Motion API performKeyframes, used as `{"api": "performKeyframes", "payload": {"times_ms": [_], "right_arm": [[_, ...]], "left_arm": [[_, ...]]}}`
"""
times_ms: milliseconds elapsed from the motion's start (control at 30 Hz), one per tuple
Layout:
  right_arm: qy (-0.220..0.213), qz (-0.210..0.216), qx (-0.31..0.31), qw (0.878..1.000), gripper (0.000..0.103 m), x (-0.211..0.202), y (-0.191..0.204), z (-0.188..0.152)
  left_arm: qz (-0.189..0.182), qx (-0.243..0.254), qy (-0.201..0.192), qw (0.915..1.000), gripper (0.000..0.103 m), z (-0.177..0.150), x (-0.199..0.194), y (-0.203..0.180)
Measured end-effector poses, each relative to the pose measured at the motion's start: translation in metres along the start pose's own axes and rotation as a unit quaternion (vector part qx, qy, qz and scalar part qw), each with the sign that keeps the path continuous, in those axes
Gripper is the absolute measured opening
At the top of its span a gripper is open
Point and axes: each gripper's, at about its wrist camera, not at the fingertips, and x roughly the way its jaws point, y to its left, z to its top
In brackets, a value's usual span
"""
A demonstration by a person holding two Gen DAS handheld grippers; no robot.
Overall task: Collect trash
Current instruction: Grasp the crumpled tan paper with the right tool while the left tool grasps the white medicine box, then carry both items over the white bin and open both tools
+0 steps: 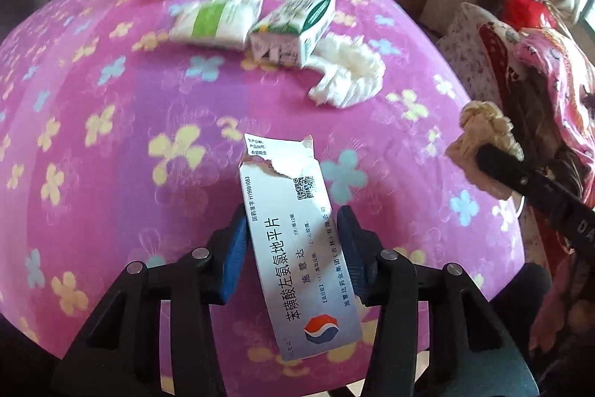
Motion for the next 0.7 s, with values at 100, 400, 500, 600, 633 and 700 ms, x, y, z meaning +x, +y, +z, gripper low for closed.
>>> {"api": "performKeyframes", "payload": {"times_ms": [100, 400, 500, 600, 633, 700], "right_arm": [[-0.008, -0.004, -0.001, 1.0, 0.027, -0.007, -0.001, 0.001], [-0.027, -0.043, 0.024, 0.998, 0.027, -0.036, -0.043, 0.005], [-0.031, -0.073, 0.041, 0.996, 0.027, -0.048, -0.071, 0.005], [-0.033, -0.104, 0.07, 0.992, 0.027, -0.061, -0.11, 0.001], [-0.032, -0.113, 0.078, 0.99, 0.027, -0.064, -0.121, 0.0], [-0.026, -0.135, 0.1, 0.985, 0.027, -0.068, -0.149, -0.002]], "left_arm": [[-0.009, 0.016, -0.015, 0.9997, 0.045, 0.008, -0.01, -0.011], [-0.043, 0.071, -0.033, 0.996, 0.045, 0.036, -0.011, -0.069], [-0.065, 0.093, -0.033, 0.993, 0.045, 0.046, -0.005, -0.1], [-0.09, 0.112, -0.032, 0.9891, 0.045, 0.059, 0.002, -0.135], [-0.099, 0.116, -0.032, 0.9878, 0.045, 0.062, 0.005, -0.146], [-0.117, 0.123, -0.029, 0.985, 0.045, 0.069, 0.012, -0.168]]}}
